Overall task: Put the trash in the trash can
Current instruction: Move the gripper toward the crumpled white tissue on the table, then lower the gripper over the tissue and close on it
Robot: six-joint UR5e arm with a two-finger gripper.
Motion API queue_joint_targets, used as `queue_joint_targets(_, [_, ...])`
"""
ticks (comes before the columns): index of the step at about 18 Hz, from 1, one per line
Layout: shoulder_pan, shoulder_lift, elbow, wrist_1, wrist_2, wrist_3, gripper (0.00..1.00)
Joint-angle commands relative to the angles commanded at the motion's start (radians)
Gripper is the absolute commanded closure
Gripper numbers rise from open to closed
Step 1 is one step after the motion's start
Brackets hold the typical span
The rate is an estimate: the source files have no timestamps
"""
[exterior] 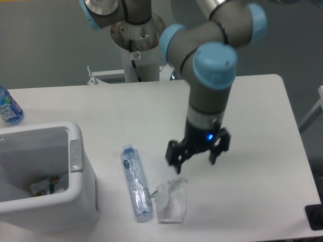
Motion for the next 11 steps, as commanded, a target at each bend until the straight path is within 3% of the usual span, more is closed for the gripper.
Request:
queue_joint_targets(7, [-0.039,-0.103,-0.008,0.093,0.043,0.046,0.0])
queue_joint_targets(11, [-0.058,-0.127,-0.012,0.098,0.07,0.133,0.0])
